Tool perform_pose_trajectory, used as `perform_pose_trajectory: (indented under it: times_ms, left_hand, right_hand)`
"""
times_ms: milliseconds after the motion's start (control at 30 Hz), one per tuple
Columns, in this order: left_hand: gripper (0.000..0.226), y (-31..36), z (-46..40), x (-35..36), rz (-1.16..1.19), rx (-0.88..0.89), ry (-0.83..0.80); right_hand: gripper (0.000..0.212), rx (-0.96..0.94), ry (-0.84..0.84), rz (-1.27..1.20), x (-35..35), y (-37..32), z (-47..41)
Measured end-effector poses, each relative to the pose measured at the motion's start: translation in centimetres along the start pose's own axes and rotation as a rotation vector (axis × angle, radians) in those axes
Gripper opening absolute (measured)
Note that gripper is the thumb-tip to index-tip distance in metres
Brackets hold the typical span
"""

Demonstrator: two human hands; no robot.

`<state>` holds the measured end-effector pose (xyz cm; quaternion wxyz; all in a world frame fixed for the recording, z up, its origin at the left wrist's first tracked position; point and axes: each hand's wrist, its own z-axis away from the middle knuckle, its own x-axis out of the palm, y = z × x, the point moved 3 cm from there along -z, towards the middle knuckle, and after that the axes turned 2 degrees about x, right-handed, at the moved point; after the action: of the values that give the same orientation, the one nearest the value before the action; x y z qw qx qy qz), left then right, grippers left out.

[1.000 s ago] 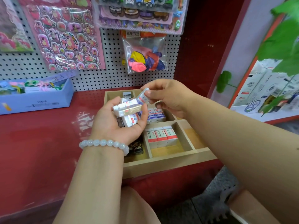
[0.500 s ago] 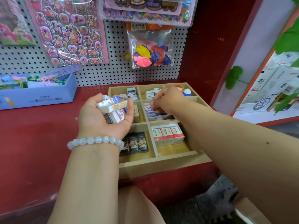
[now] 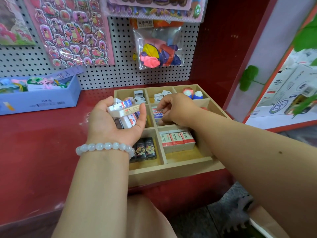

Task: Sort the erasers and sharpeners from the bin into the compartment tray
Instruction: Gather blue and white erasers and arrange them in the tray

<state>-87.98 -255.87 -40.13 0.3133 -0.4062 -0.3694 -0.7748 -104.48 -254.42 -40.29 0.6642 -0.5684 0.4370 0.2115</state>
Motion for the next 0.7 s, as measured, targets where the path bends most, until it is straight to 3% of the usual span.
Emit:
perform_pose_trajectory:
  times_ms: [133, 233, 367, 467, 533, 700]
  left_hand:
    - [0.013, 0.0, 0.2, 0.0, -0.032, -0.019, -0.004]
    - [0.014, -0.3, 0.5, 0.3, -0.048, -0.025, -0.021]
    - [0.017, -0.8, 0.4, 0.5, -0.065, -0.037, -0.05]
    - [0.019, -1.4, 0.4, 0.7, -0.111, -0.068, -0.107]
    - [0.019, -1.7, 0.5, 0.9, -0.114, -0.092, -0.14]
    - [0.026, -1.7, 0.6, 0.9, -0.105, -0.09, -0.107]
  right_hand:
    - [0.031, 0.025, -0.019, -0.103, -0.5, 0.5, 0.2]
    - [0.025, 0.039, 0.029, -0.345, -1.1, 0.2, 0.8]
    - [0.023, -0.147, -0.074, -0.746, -2.2, -2.1, 2.4]
    - [0.032, -0.24, -0.171, -0.525, -2.6, -3.9, 3.5]
    - [0.026, -0.256, -0.159, -0.377, -2.6, -4.5, 3.8]
    - [0.004, -0.179, -0.084, -0.617, -3.5, -4.3, 3.8]
